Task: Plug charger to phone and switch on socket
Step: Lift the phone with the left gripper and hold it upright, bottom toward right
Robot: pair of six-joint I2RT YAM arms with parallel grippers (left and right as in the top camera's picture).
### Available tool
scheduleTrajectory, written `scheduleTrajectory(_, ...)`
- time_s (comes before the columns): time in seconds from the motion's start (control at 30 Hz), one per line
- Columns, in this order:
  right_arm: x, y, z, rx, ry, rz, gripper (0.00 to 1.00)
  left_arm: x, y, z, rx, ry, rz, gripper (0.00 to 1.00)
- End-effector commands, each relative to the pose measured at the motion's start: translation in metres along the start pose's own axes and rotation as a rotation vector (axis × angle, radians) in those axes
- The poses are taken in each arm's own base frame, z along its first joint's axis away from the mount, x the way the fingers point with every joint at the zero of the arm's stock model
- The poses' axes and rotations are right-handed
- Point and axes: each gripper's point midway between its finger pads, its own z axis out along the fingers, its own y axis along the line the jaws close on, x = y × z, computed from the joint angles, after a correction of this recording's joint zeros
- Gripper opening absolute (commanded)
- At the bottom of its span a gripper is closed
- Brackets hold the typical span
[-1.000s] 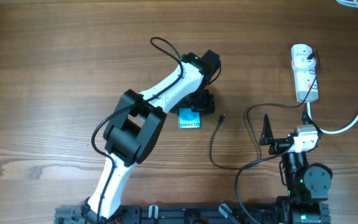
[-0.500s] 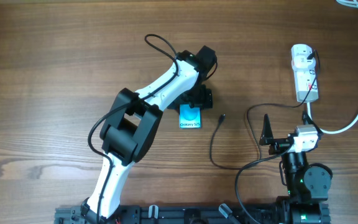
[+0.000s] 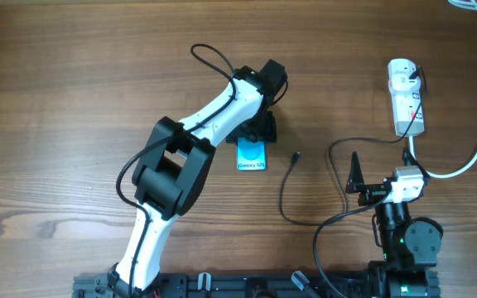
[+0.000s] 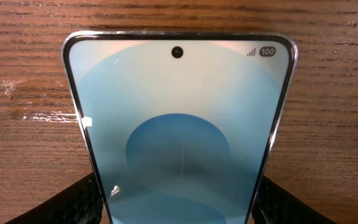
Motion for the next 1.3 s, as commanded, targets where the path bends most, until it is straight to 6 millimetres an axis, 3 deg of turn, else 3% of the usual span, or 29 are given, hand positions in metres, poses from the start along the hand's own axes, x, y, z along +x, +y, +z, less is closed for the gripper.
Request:
scheduleTrajectory(0.0,-0.002,-0.001,0.0,0.01,-0.008,-0.009,1.0,0.013,0.015,0.034,-0.053,0.081,-0.011,0.75)
scheduleTrajectory(0.37,-0.002,-0.001,0.0,0.01,-0.008,-0.009,1.0,0.012,0.016,0.031,-0.055,0.083,-0.012,0.75)
scheduleTrajectory(0.6,-0.002,-0.001,0.0,0.01,-0.008,-0.009,1.0,0.003,0.011,-0.005,-0.018,0.032,-0.015,0.75)
scheduleTrajectory(0.73,-0.002,-0.001,0.0,0.01,-0.008,-0.009,1.0,0.005,0.005,-0.045,0.06,-0.003,-0.02,0.73)
scheduleTrajectory(0.9,-0.002,-0.001,0.0,0.01,-0.008,-0.009,1.0,0.023,-0.009,-0.091,0.253,0.056,-0.024,0.73)
scheduleTrajectory(1.07,-0.002,-0.001,0.0,0.01,-0.008,-0.009,1.0,0.049,-0.041,-0.163,0.694,0.181,0.088,0.71)
scheduleTrajectory(1.1,-0.002,-0.001,0.0,0.01,-0.008,-0.009,1.0,0.052,-0.046,-0.186,0.832,0.212,0.104,0.71)
scheduleTrajectory(1.27,-0.002,-0.001,0.0,0.01,-0.008,-0.009,1.0,0.044,-0.038,-0.247,1.192,0.296,0.066,0.7)
